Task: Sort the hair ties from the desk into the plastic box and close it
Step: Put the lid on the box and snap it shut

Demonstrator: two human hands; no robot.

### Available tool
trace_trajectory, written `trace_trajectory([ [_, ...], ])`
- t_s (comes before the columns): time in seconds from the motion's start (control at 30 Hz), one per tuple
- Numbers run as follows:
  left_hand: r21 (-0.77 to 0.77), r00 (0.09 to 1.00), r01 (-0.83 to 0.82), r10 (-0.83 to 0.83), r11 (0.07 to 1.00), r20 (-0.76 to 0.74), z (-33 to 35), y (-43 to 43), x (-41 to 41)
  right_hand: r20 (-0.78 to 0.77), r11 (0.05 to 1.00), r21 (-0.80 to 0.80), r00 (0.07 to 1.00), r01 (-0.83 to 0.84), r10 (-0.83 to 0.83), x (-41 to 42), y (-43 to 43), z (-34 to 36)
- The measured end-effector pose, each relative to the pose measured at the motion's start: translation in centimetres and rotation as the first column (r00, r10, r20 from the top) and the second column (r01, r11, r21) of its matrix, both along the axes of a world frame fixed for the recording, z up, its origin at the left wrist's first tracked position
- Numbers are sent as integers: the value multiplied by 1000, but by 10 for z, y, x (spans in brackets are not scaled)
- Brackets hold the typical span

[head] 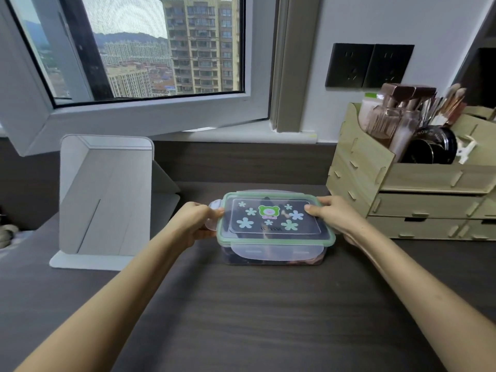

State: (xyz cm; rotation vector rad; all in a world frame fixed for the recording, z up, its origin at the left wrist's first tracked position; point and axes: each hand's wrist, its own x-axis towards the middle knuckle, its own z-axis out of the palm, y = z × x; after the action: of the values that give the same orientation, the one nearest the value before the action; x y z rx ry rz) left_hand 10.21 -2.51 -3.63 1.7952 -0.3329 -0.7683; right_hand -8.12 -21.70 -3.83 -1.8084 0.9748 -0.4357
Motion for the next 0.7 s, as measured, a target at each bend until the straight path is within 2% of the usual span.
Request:
trace_trajectory([
  [0.13, -32, 1000, -20, 20, 999, -22, -5, 2, -2, 32, 1000, 0, 999, 19, -19, 3, 0, -5],
  [0.23, -30, 999, -16, 17, 999, 28, -8, 3, -7, -37, 978, -185, 994, 98, -107, 6, 0, -13],
  [0.33, 31, 972, -27, 19, 999, 236, -11, 2, -16, -134, 886, -432, 959, 170, -249, 3, 5, -15],
  [0.43, 213, 818, -92, -48, 973, 573, -18, -2, -21, -281, 750, -654, 890, 97, -360, 2, 10, -10],
  [0.5, 341, 683, -145, -155, 929, 714, -21, -1, -21, -388, 678, -735, 833, -21, -395, 3, 14, -6],
  [0.6, 619, 422, -151, -516, 771, 746, -16, -3, -18, -470, 588, -792, 780, -165, -414, 6, 17, -2],
  [0.63, 671, 362, -138, -593, 729, 719, -13, -3, -17, -486, 570, -797, 771, -199, -412, 7, 18, 0],
  [0.7, 742, 305, -109, -688, 661, 658, -8, -6, -16, -514, 554, -795, 758, -246, -401, 10, 16, 1],
])
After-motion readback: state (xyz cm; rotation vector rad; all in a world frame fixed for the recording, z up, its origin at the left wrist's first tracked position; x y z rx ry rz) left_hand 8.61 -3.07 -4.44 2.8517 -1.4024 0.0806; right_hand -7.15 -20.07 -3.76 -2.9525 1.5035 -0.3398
